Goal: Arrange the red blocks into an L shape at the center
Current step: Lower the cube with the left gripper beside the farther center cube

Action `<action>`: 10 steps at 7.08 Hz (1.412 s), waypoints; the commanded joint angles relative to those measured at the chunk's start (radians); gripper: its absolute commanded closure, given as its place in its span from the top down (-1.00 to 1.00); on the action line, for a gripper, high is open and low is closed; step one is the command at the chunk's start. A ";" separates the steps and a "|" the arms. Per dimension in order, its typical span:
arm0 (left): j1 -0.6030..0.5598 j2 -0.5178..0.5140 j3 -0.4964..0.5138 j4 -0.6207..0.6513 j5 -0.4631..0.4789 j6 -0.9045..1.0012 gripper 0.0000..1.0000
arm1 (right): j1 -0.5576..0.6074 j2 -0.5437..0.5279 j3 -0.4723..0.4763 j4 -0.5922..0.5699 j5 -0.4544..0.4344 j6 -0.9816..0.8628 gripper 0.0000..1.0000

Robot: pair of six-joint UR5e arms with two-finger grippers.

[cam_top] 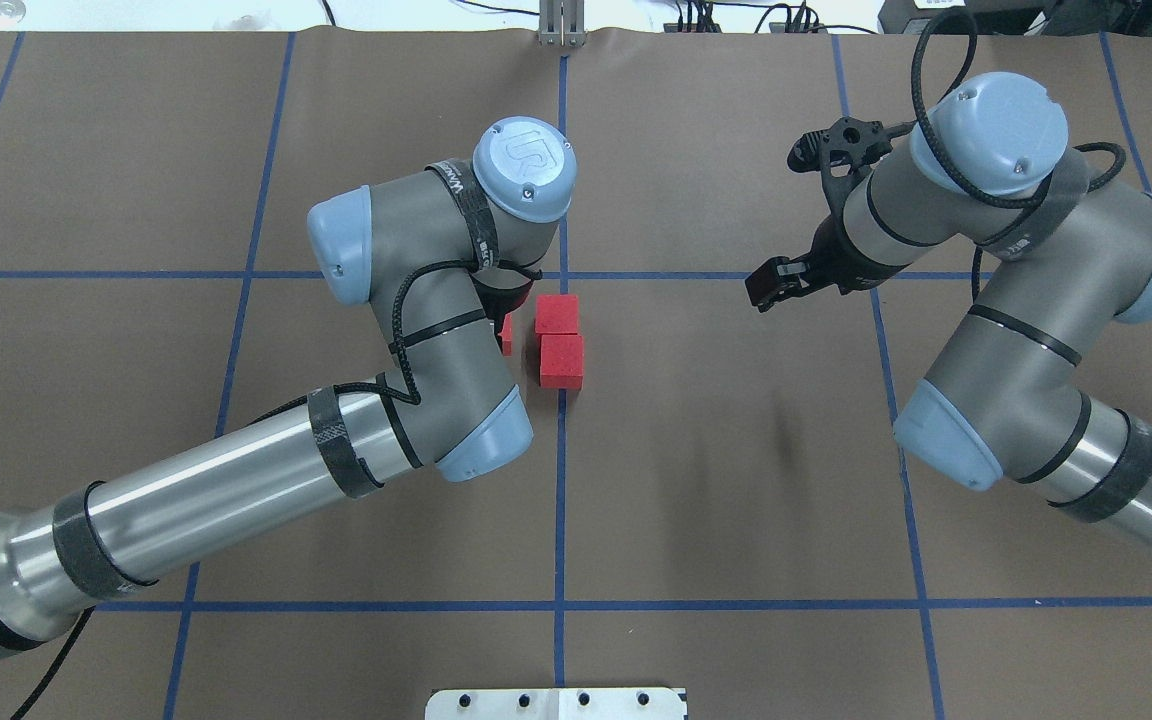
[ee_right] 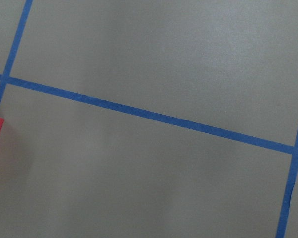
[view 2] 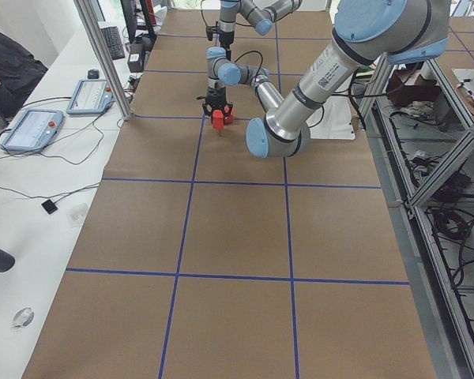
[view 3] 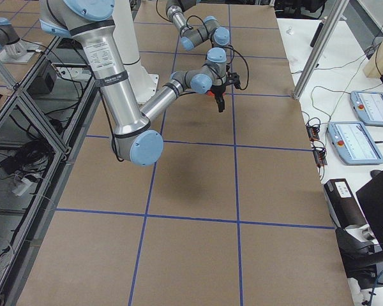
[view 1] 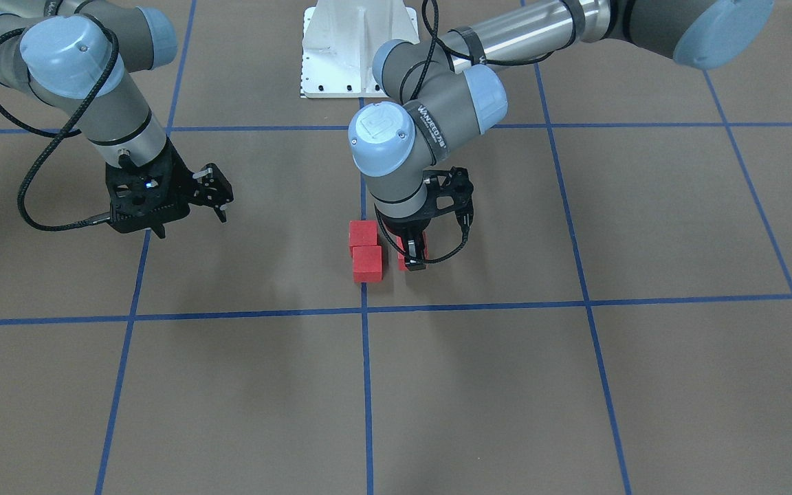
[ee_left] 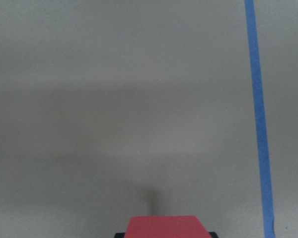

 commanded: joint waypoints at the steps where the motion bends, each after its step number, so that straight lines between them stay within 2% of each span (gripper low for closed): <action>1: -0.012 -0.007 0.044 -0.073 0.000 0.006 -1.00 | 0.000 0.000 0.004 -0.006 0.001 -0.004 0.98; 3: -0.012 -0.030 0.085 -0.072 -0.002 -0.003 -1.00 | 0.000 0.000 0.005 -0.006 0.001 -0.003 0.98; 4: -0.012 -0.033 0.090 -0.071 -0.029 -0.003 -1.00 | 0.000 -0.002 0.007 -0.006 -0.001 -0.003 0.98; 5: -0.012 -0.033 0.093 -0.065 -0.096 0.001 -1.00 | 0.002 -0.002 0.005 -0.006 -0.001 -0.003 0.98; 10: -0.016 -0.033 0.110 -0.069 -0.131 0.012 -1.00 | 0.000 -0.008 0.005 -0.006 -0.005 0.002 0.98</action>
